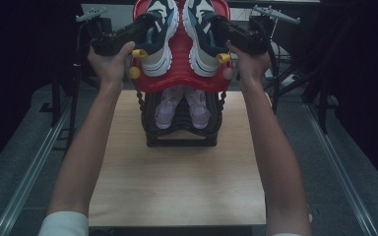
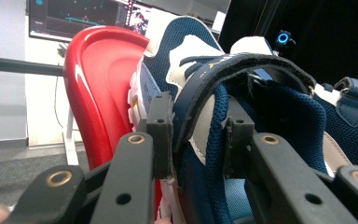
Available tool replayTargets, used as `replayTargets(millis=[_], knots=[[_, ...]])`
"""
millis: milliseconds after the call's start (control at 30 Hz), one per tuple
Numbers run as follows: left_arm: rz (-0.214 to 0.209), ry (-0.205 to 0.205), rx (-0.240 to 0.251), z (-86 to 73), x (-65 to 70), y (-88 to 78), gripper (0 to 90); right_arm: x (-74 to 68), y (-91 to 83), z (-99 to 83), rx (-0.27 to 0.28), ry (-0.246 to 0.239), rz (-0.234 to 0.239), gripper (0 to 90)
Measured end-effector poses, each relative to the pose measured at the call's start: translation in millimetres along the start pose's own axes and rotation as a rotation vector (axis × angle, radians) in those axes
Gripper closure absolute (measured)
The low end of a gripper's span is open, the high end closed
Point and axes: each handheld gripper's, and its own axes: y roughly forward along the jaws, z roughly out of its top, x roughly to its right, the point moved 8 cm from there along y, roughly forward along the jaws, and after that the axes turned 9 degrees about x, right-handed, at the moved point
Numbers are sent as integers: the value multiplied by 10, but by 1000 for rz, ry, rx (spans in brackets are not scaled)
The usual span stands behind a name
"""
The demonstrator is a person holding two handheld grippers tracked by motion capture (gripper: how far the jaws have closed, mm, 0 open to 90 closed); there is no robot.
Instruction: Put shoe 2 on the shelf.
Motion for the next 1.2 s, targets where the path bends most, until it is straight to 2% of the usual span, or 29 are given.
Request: replayTargets(millis=[167, 467, 567, 733, 767, 900, 967, 1033, 1200], knots=[[2, 3, 4, -24, 35, 26, 691, -57, 36, -8, -13, -30, 10, 725], [-6, 22, -6, -59, 94, 60, 629, -103, 111, -46, -16, -35, 15, 678], [-30, 16, -9, -72, 121, 68, 586, -164, 159, -95, -34, -54, 43, 650], [-59, -7, -12, -69, 109, 63, 511, -191, 174, -116, -37, -51, 59, 622], [-67, -17, -15, -62, 95, 58, 472, -188, 177, -127, -47, -40, 75, 575], [-80, -31, -14, -53, 89, 55, 417, -164, 161, -113, -32, 18, 122, 496], [-87, -40, -7, -44, 93, 54, 392, -149, 157, -112, -24, 27, 128, 478], [-93, -68, 18, 10, 98, 41, 374, -121, 139, -120, -20, 73, 153, 425], [-95, -69, 18, 36, 87, 4, 365, -82, 91, -90, -4, 116, 179, 379]])
